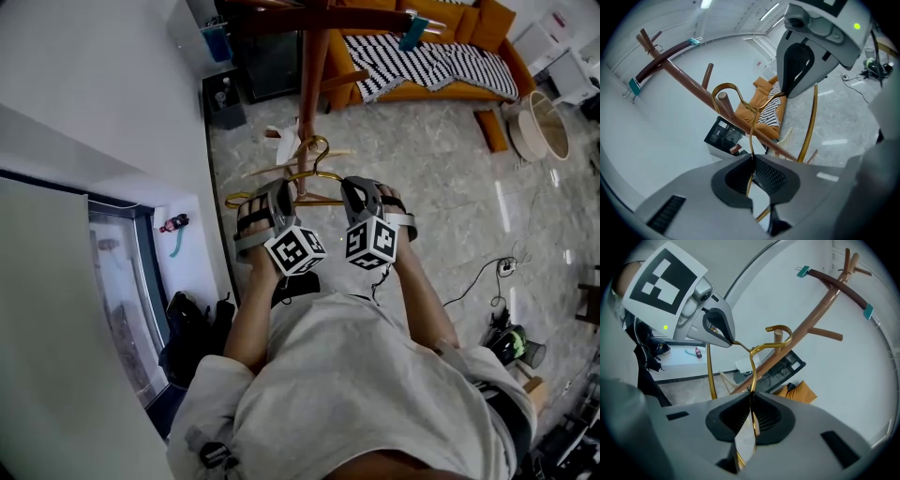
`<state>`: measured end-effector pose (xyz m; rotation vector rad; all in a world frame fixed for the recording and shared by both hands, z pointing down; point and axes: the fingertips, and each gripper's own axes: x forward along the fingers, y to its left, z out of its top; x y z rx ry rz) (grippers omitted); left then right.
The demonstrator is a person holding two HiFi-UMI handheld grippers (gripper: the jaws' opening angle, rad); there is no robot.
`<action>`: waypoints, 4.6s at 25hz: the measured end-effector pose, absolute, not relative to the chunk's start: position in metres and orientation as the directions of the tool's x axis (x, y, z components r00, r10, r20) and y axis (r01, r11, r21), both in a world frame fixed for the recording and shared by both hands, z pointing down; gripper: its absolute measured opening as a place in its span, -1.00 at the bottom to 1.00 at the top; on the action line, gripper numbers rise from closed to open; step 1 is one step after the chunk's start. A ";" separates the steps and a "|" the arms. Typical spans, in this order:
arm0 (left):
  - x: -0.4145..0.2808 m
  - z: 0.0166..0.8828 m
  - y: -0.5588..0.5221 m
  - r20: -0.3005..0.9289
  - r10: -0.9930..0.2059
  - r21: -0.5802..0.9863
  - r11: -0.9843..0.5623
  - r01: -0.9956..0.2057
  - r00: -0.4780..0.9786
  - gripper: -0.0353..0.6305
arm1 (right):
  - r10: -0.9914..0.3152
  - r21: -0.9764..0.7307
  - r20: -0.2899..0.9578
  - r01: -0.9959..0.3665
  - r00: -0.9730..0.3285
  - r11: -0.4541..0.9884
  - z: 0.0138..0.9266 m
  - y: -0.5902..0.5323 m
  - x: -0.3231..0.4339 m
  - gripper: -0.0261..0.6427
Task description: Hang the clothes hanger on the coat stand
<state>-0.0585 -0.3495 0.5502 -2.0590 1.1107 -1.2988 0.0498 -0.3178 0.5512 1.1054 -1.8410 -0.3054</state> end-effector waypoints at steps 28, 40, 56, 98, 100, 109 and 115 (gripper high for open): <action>-0.058 0.577 -0.396 0.550 -0.795 -0.698 -0.605 -0.382 0.255 -0.81 | -0.763 0.585 0.635 -0.571 -0.120 0.577 0.581 -0.363 0.050 -0.85; -0.058 0.585 -0.412 0.557 -0.783 -0.680 -0.622 -0.389 0.279 -0.81 | -0.751 0.572 0.651 -0.580 -0.109 0.580 0.593 -0.383 0.051 -0.85; -0.057 0.594 -0.402 0.532 -0.822 -0.702 -0.562 -0.437 0.202 -0.80 | -0.753 0.551 0.626 -0.570 -0.200 0.609 0.605 -0.381 0.053 -0.84; 0.008 0.505 -0.244 0.282 -0.924 -0.079 -0.289 -0.954 0.257 -0.87 | -0.908 0.090 0.115 -0.906 -0.403 0.413 0.496 -0.276 0.149 -0.91; -0.002 0.499 -0.232 0.266 -0.928 -0.079 -0.290 -0.954 0.260 -0.87 | -0.915 0.104 0.111 -0.911 -0.388 0.399 0.489 -0.262 0.138 -0.91; -0.043 0.472 -0.132 0.162 -0.945 -0.040 -0.295 -0.955 0.285 -0.87 | -0.928 0.176 0.074 -0.912 -0.364 0.372 0.455 -0.145 0.085 -0.91; -0.041 0.458 -0.073 0.110 -0.929 -0.067 -0.361 -0.930 0.352 -0.87 | -0.946 0.201 0.083 -0.925 -0.312 0.323 0.438 -0.068 0.084 -0.91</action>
